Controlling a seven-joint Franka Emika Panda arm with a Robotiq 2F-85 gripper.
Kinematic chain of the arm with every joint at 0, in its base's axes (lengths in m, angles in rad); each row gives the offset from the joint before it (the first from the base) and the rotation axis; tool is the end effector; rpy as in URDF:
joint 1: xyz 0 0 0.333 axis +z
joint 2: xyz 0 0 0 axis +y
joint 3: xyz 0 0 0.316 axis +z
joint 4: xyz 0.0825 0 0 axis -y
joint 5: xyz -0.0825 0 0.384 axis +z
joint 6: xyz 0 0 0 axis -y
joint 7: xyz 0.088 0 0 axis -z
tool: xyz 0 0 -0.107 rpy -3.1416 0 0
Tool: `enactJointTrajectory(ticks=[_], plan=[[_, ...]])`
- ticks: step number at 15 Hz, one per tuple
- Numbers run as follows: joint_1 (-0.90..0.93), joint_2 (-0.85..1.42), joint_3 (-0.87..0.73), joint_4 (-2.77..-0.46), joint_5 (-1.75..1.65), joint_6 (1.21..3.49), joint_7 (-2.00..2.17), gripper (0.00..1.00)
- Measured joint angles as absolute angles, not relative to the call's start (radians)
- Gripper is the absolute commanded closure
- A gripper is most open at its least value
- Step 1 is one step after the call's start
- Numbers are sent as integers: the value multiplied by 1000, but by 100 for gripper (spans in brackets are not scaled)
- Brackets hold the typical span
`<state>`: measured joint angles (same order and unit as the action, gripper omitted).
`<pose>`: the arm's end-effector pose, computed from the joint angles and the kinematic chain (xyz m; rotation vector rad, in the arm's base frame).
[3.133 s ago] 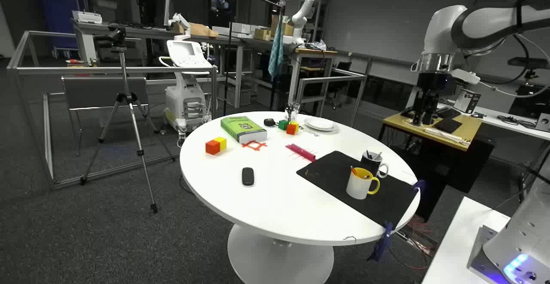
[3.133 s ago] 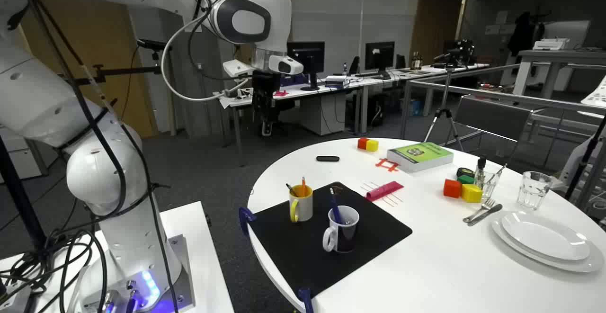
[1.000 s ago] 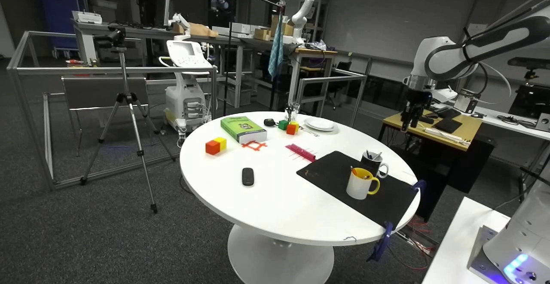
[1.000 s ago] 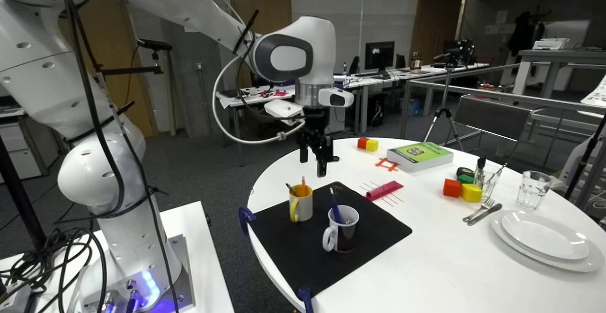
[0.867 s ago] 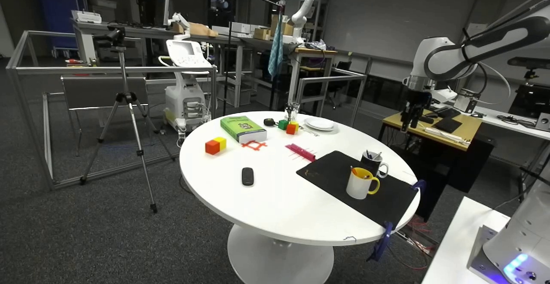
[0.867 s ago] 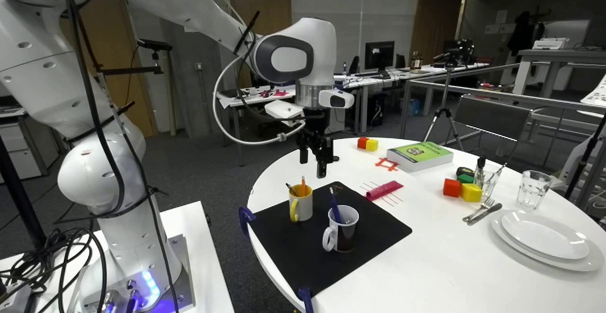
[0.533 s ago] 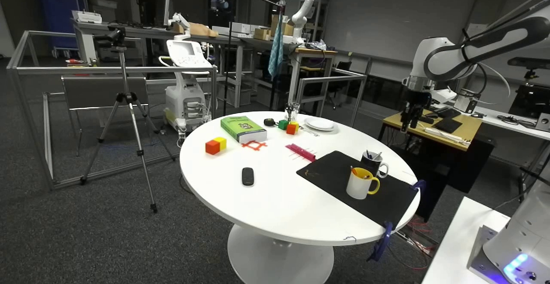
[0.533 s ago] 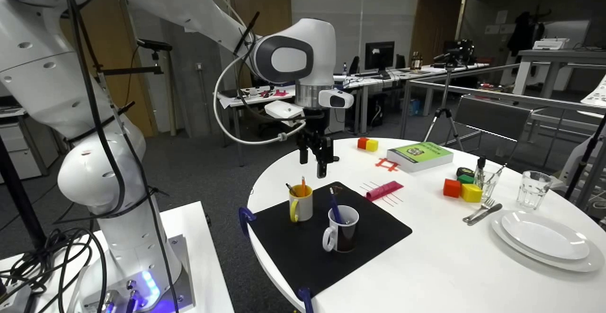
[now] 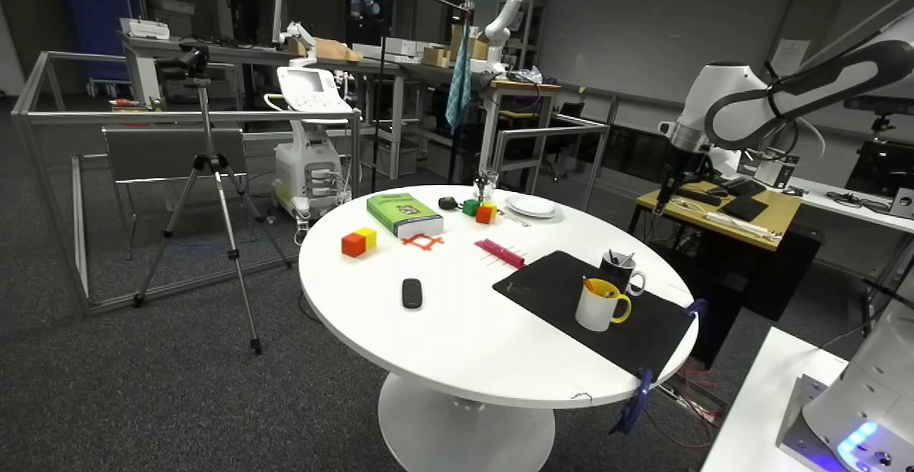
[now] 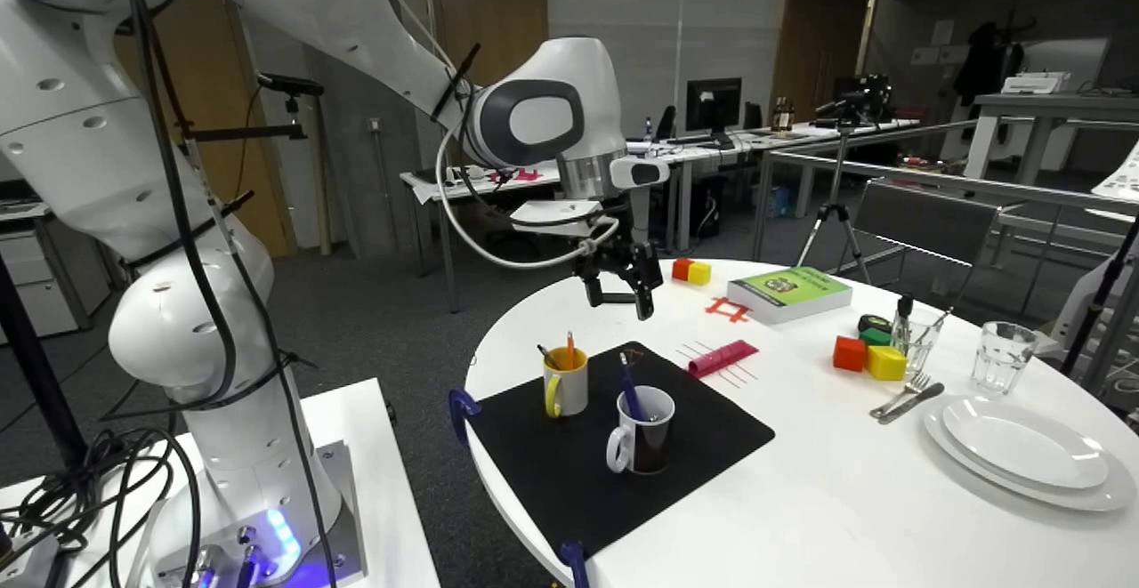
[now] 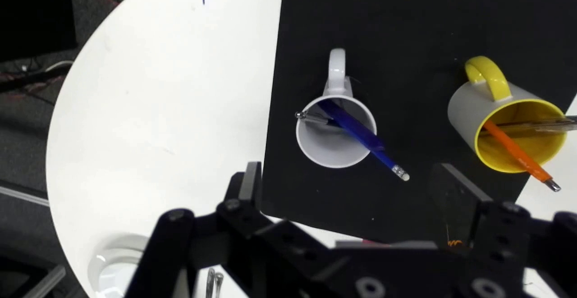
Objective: Remove the blue pencil from the black mug and put it in the yellow mug
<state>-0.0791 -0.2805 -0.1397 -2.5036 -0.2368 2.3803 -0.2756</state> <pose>0.4398 -0.1003 0.3990 2.9472 0.3227 0.1766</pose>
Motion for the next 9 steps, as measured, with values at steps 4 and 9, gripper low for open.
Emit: enactJointTrajectory(ticks=[4, 9], plan=[[-76, -256, -153, -2520, -246, 2508, -448, 0], [-23, -209, -218, -2523, -63, 2575, -780, 0]])
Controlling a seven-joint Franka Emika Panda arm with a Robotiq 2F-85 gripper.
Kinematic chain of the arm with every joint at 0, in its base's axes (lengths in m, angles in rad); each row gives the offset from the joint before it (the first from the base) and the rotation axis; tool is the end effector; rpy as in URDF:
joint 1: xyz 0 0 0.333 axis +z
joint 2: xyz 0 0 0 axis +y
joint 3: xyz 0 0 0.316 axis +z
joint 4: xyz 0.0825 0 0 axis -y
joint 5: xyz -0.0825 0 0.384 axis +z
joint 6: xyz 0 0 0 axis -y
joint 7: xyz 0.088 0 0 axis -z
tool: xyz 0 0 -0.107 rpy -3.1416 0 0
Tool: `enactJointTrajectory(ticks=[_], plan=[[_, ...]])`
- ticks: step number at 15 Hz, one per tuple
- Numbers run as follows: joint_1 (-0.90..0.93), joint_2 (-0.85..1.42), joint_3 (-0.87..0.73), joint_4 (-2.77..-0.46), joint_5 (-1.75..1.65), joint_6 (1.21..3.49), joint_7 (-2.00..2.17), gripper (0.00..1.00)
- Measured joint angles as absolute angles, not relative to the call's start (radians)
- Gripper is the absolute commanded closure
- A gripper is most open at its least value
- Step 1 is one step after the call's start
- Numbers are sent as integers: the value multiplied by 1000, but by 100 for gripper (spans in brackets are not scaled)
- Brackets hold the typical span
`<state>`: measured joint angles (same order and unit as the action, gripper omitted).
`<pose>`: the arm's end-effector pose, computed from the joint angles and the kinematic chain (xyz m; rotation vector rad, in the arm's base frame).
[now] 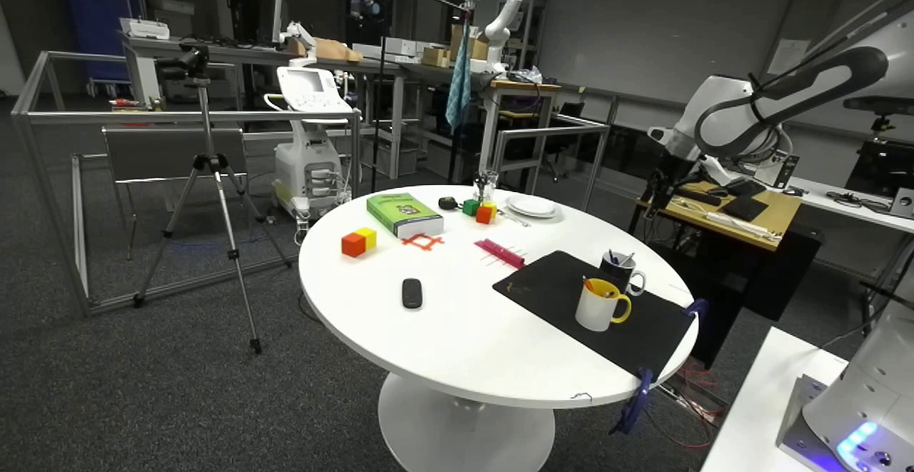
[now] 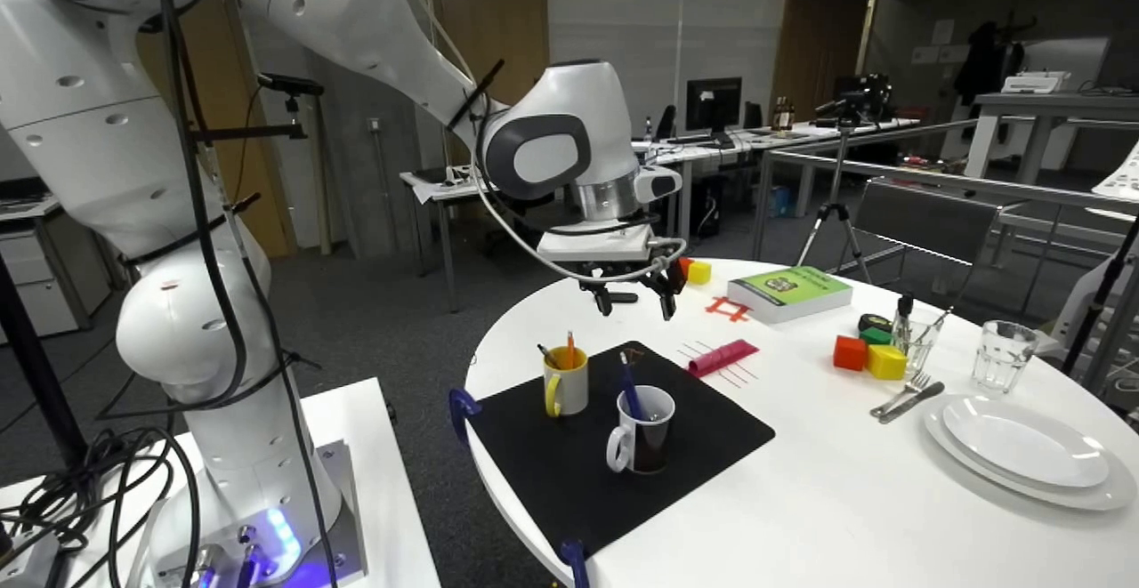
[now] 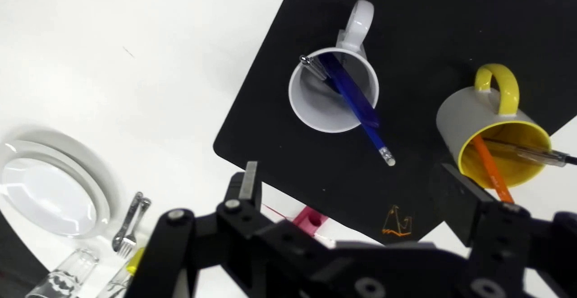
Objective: Remove the blue pencil from the black mug and put it in the yellow mug
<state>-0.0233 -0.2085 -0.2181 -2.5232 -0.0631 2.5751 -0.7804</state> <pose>0.4533 -0.1103 0.3769 2.8730 0.8678 0.3410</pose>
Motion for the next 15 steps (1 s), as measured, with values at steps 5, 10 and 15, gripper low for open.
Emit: enactJointTrajectory(ticks=[5, 10, 15], plan=[[-16, -153, -232, -2516, 50, 2568, -957, 0], [-16, -148, -226, -2516, 50, 2568, -956, 0], [-4, -148, -225, -2527, 191, 2600, -1109, 0]])
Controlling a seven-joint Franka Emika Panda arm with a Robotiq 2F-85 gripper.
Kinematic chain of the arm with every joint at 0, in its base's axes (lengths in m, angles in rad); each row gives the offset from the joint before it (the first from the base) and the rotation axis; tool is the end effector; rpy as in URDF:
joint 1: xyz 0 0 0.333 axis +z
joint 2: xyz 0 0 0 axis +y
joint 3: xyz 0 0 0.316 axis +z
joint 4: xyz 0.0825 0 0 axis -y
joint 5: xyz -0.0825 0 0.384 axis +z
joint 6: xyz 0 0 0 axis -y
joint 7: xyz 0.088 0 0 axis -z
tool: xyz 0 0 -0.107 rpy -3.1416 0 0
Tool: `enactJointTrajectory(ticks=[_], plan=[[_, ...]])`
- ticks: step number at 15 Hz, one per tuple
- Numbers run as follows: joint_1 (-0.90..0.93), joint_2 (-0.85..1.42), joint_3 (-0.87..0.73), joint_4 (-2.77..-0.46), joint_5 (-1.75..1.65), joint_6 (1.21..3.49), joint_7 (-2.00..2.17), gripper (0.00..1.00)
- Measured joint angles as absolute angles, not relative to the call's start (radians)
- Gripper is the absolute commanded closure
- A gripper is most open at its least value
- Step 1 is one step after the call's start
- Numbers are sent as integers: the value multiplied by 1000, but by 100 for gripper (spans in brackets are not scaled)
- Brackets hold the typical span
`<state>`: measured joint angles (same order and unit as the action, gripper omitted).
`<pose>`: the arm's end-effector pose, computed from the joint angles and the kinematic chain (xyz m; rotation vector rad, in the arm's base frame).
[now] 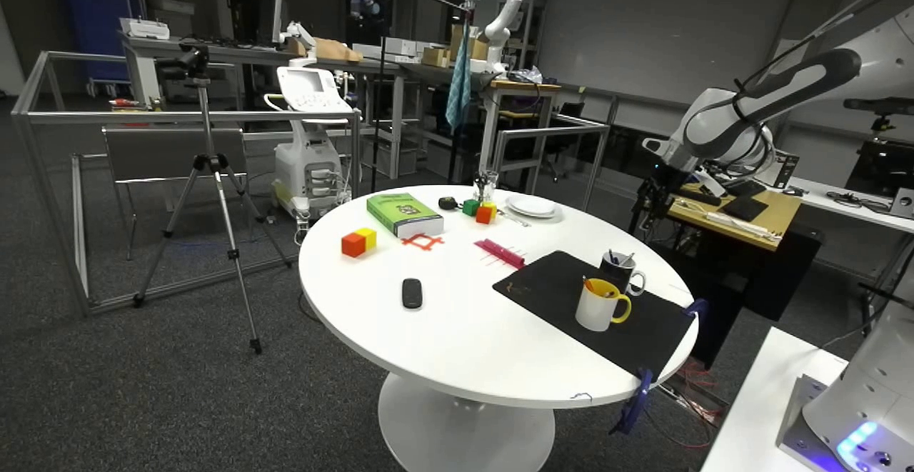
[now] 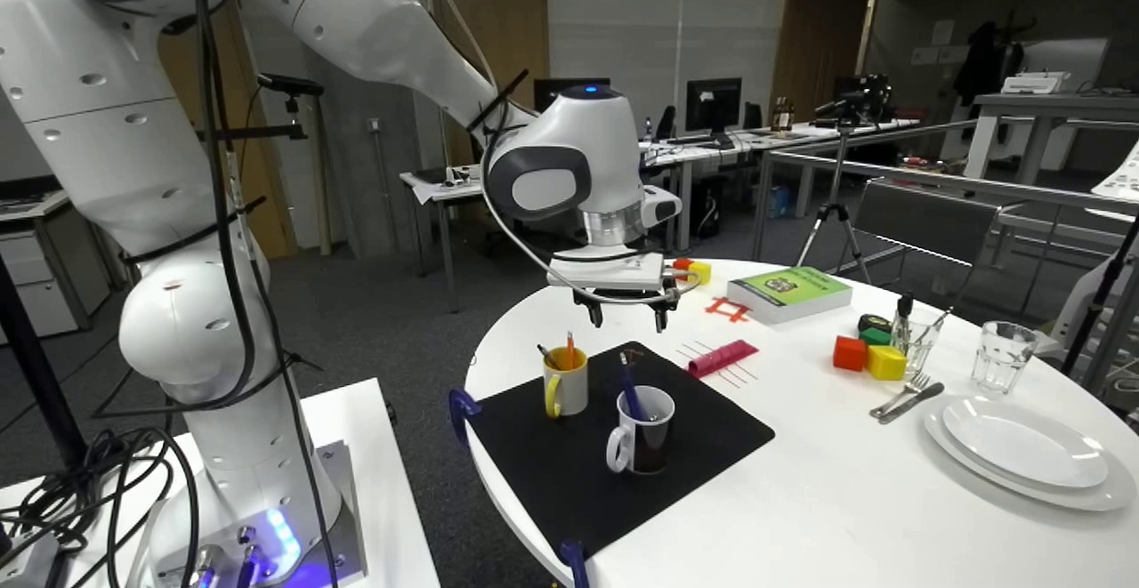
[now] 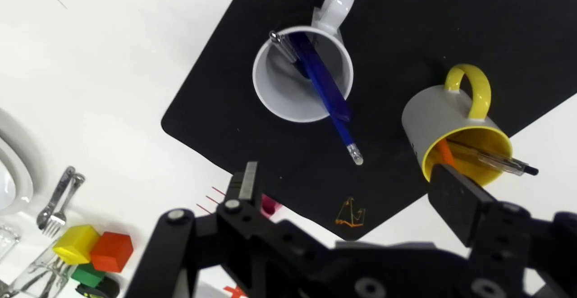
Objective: Remove the blue pencil from the black mug and put it in the yellow mug
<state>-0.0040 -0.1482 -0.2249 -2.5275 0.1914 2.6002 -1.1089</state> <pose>0.4559 -0.1096 0.3497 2.8980 1.0995 0.4052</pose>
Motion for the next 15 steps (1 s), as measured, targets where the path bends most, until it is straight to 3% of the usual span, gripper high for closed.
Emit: enactJointTrajectory(ticks=[6, 15], plan=[[31, -141, -246, -2528, 522, 2593, -1550, 0], [-17, -3, -234, -2482, 611, 2593, -1750, 0]])
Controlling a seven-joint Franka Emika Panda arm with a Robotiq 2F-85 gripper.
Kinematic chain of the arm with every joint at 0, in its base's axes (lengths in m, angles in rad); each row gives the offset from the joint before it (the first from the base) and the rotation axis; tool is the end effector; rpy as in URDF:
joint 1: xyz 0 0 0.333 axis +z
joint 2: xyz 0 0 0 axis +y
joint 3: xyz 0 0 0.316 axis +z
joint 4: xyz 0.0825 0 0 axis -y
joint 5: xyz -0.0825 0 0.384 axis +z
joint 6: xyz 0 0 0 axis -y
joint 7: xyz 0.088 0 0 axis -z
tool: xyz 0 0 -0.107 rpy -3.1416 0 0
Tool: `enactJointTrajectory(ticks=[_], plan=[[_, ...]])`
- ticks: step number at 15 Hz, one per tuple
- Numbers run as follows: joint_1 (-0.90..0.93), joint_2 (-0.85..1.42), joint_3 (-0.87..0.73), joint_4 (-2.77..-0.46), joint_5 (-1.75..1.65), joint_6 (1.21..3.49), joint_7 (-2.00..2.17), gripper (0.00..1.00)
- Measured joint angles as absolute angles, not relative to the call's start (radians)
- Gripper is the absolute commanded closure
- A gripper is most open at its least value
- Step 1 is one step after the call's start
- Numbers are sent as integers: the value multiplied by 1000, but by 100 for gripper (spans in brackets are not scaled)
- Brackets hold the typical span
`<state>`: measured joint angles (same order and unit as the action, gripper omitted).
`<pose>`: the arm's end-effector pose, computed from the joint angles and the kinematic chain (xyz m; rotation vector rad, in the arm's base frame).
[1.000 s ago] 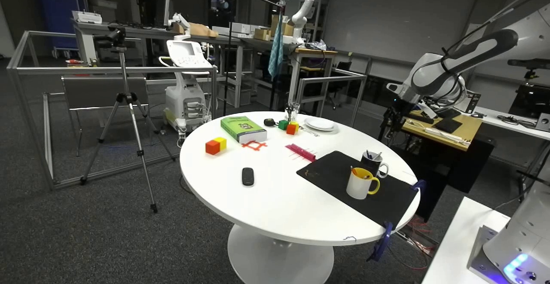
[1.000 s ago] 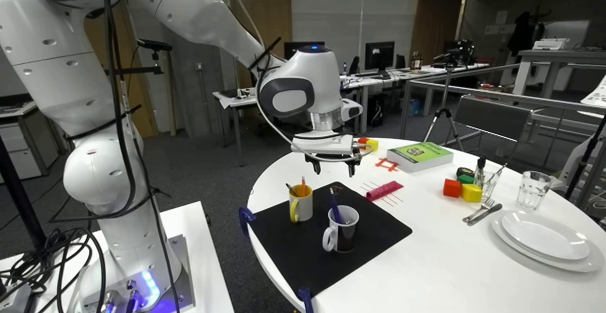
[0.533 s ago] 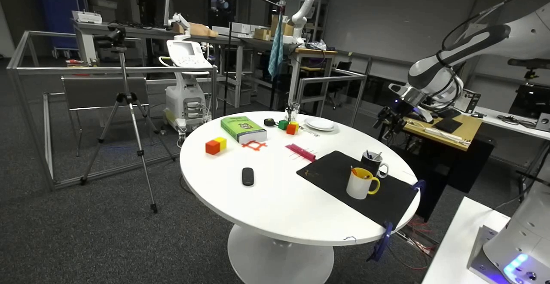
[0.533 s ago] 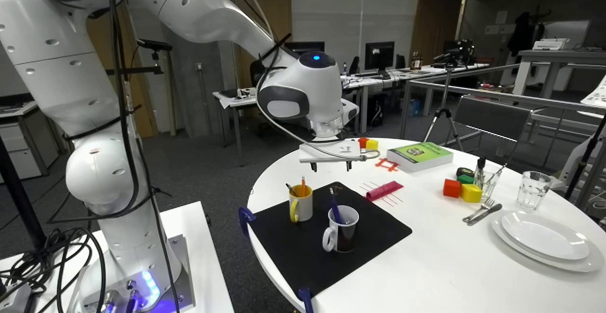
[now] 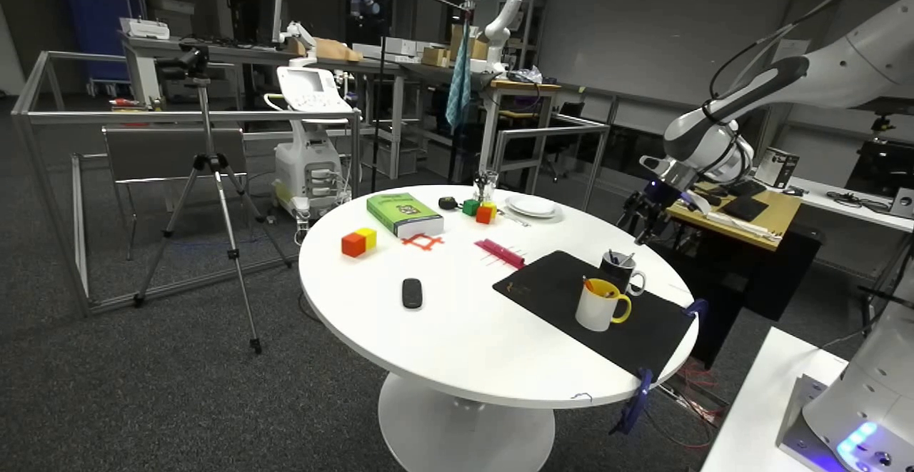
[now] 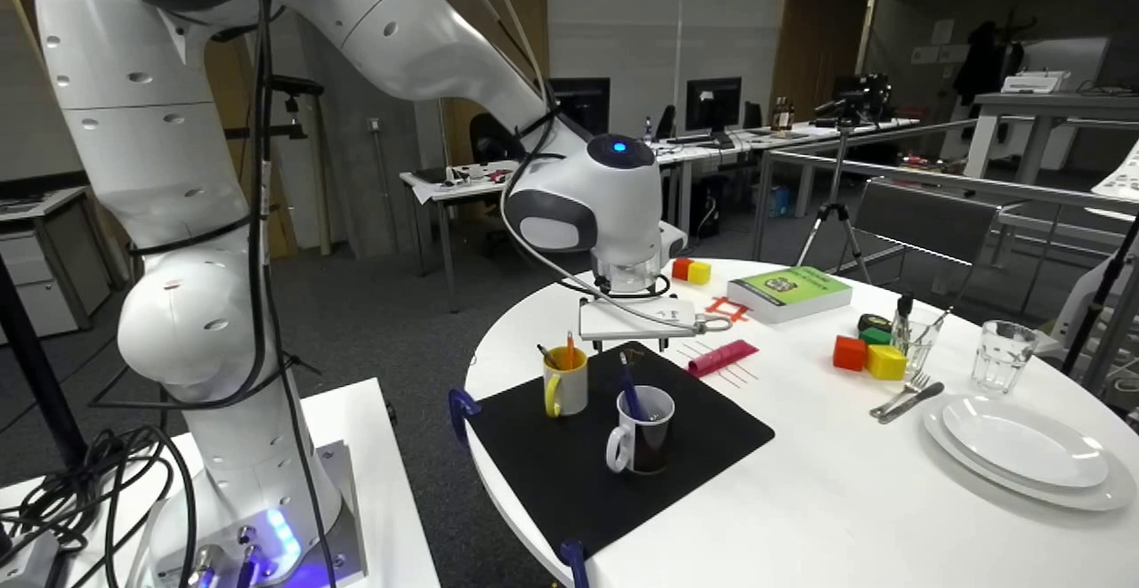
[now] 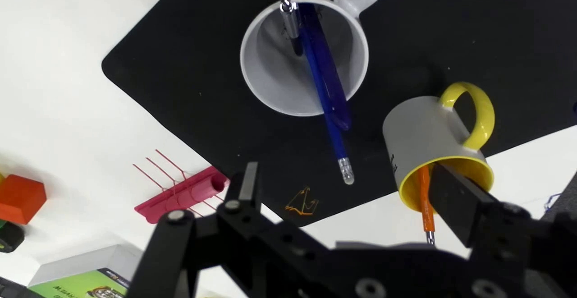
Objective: Remove the blue pencil from the black mug and put it in the yellow mug
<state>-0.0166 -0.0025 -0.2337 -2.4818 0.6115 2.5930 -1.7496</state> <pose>0.4620 -0.1295 0.2986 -2.6402 -1.4262 -0.5296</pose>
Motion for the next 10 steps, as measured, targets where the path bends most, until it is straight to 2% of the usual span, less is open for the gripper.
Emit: enactJointTrajectory(ticks=[10], plan=[[-86, 142, -126, -2391, 659, 2593, -1767, 0]])
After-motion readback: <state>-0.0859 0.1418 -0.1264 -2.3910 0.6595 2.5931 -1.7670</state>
